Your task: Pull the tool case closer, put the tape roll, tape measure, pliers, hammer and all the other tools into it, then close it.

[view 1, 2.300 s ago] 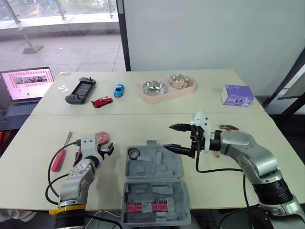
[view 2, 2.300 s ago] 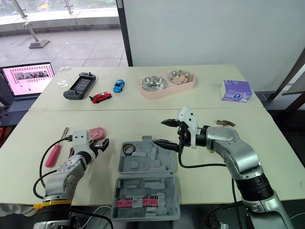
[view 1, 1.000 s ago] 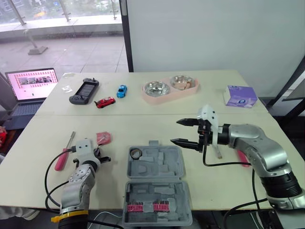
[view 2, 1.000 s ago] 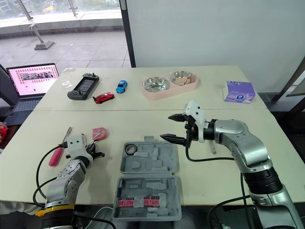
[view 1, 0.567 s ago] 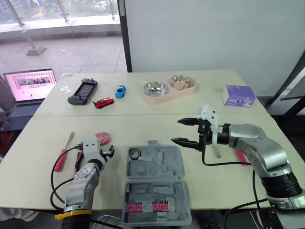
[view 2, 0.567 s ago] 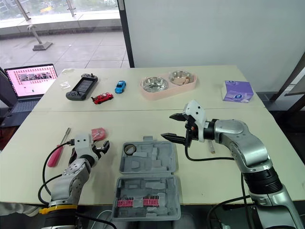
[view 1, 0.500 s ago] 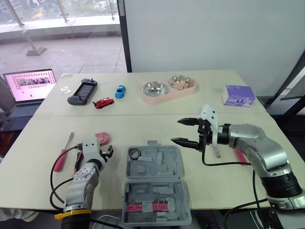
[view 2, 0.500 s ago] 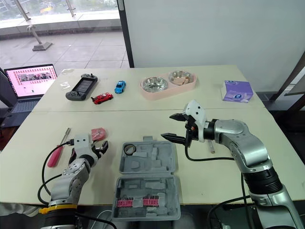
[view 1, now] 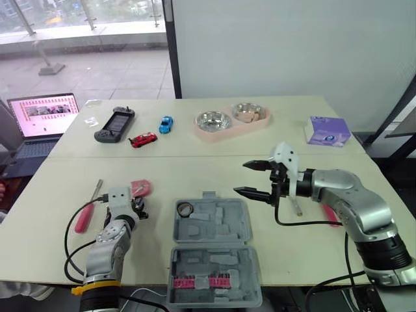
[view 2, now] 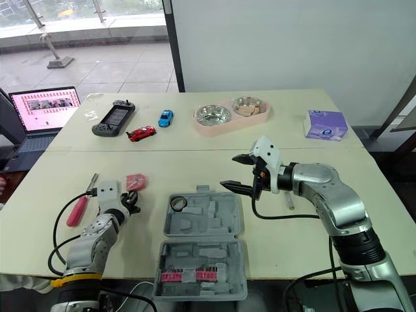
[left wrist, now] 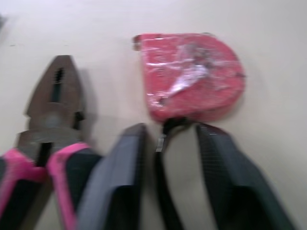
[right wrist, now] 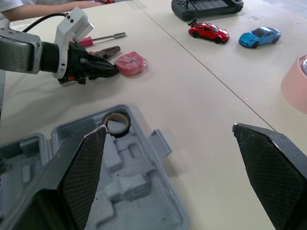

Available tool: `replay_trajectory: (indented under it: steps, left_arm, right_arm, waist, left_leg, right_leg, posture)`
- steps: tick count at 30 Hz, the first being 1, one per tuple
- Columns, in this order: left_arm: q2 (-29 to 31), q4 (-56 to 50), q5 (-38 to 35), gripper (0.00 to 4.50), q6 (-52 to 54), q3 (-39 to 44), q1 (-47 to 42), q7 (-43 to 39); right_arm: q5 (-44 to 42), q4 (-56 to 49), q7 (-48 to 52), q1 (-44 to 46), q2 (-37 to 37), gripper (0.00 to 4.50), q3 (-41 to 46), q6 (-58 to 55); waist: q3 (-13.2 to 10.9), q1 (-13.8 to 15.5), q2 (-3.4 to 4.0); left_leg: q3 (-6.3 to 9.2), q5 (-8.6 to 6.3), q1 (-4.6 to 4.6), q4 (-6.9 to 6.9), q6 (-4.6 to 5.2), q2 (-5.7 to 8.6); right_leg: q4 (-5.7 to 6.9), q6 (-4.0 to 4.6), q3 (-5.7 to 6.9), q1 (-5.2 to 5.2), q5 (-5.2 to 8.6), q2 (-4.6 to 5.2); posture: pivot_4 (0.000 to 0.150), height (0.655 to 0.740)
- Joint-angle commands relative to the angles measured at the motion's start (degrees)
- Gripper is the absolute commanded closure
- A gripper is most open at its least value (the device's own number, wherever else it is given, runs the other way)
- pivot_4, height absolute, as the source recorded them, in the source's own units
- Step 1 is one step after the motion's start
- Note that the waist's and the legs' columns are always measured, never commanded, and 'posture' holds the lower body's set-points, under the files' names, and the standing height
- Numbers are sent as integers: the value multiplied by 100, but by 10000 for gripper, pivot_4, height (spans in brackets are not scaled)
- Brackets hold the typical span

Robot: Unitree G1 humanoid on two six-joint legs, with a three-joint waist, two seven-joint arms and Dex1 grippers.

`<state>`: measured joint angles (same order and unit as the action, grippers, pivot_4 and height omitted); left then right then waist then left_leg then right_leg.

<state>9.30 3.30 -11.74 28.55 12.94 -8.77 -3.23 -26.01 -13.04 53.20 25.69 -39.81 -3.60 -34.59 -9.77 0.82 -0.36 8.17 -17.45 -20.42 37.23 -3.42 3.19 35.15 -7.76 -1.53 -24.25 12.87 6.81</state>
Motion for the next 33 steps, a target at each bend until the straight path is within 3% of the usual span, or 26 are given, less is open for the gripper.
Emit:
replay_trajectory:
  steps: [1, 7, 14, 27, 33]
  left_arm:
    - [-86, 90, -12, 44822, 160, -115, 97, -39]
    - [-40, -43, 59, 44822, 151, -278, 275, -175]
    - [246, -780, 203, 44822, 57, -762, 1067, -651]
    - [836, -2595, 61, 44822, -100, -1128, 3386, -1583]
    - [1430, -3114, 72, 44822, -583, -1016, 4387, -2164]
  right_arm:
    - [-35, -108, -26, 29, -13, 0, 171, 39]
    - [-31, -97, -59, 30, -8, 0, 182, 49]
    - [-29, -75, -52, -44, -65, 0, 251, 83]
    - [-4, -102, -52, -153, -95, 0, 321, 100]
    - [-39, -167, -15, -103, -118, 0, 332, 62]
  waist:
    - [0, 3, 0]
    - [0, -10, 0]
    - [0, -13, 0]
    - [-1, -62, 0]
    - [-4, -106, -4]
  left_leg:
    - [0, 0, -1, 0, 0, 1]
    - [0, 0, 0, -1, 0, 1]
    - [0, 0, -1, -3, 0, 0]
    - [-4, -2, -1, -8, 3, -3]
    - [-5, -5, -2, -9, 8, -5]
  right_leg:
    - [-2, 0, 0, 0, 0, 1]
    - [-1, -1, 0, 0, 0, 1]
    - [-5, -1, 0, 0, 0, 1]
    - [-8, 1, -1, -1, 2, 1]
    - [-13, 20, 0, -2, 14, 1]
  posture:
    - [1500, 7360]
    - [1500, 7360]
    - [1500, 7360]
    - [1500, 7360]
    - [1500, 7360]
